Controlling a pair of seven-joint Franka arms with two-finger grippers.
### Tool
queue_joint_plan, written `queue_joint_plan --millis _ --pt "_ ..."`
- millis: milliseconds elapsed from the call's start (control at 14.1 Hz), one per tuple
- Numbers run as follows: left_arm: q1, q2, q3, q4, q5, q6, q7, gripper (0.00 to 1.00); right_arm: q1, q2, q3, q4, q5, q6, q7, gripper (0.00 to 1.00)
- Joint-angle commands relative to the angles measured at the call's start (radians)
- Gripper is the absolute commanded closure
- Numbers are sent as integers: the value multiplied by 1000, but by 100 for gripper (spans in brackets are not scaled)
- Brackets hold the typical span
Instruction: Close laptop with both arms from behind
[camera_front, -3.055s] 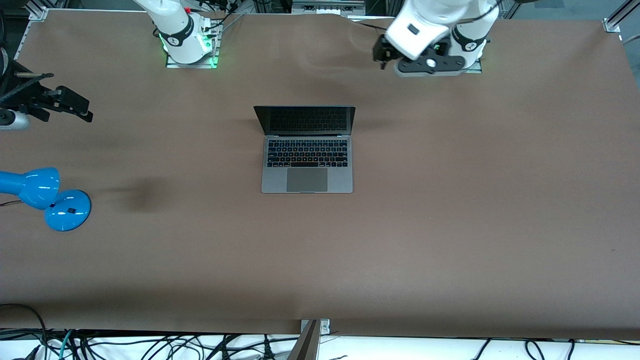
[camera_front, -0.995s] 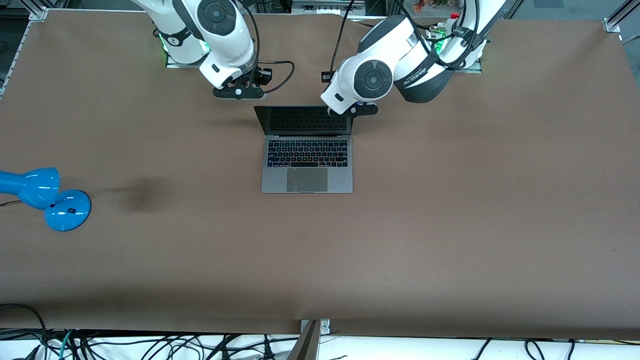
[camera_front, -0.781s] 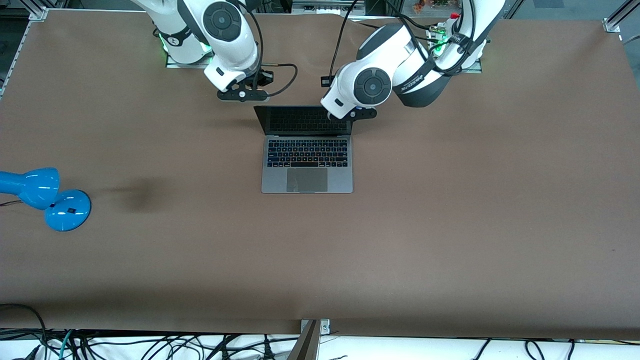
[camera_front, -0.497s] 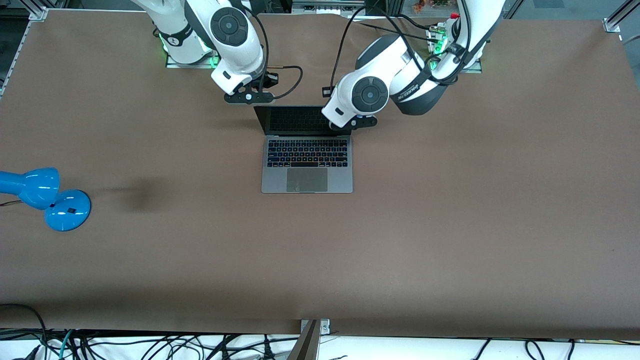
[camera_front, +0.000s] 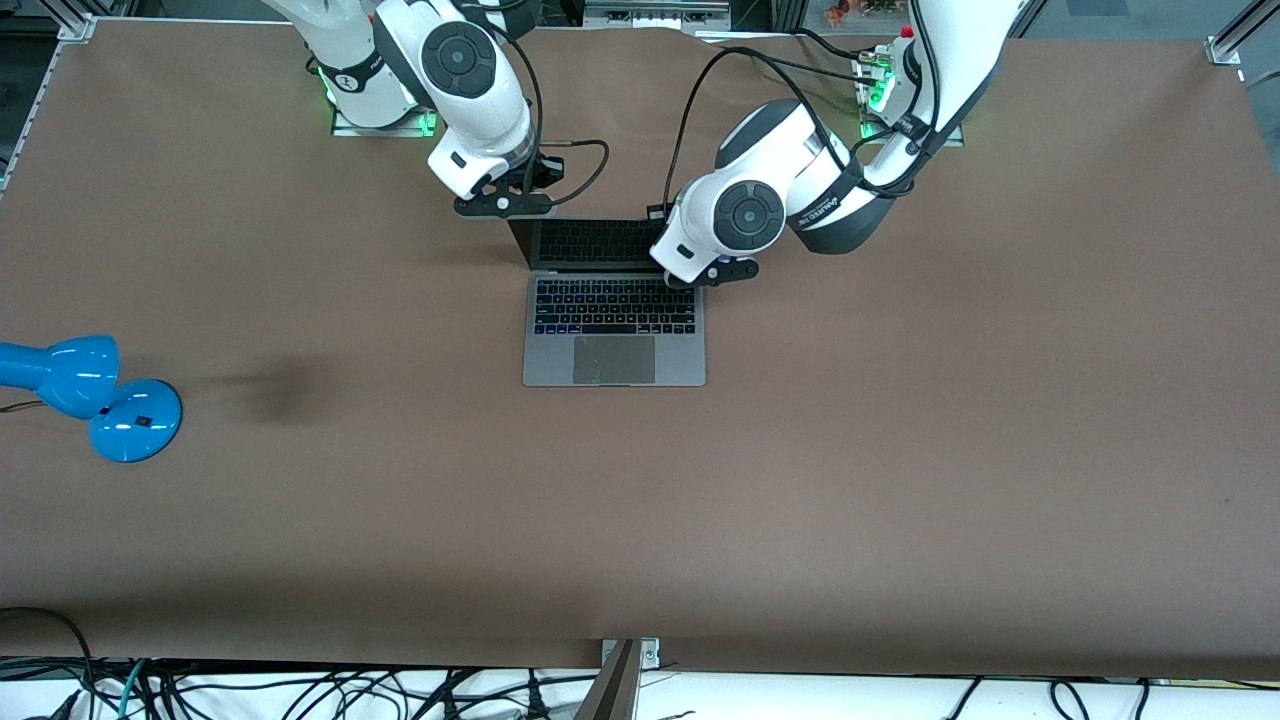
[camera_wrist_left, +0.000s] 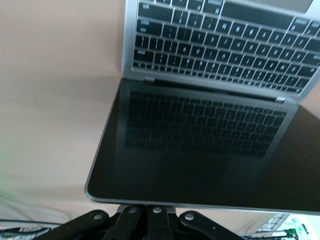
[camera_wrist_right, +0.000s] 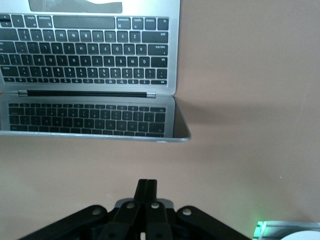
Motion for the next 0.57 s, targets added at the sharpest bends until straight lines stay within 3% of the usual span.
queue_joint_plan --millis 0,497 --pt "-1 58 1 26 57 40 -18 100 -18 59 7 65 -23 -1 -2 100" --pt "-1 97 15 61 94 41 -18 100 -47 206 -2 189 -131 6 -2 100"
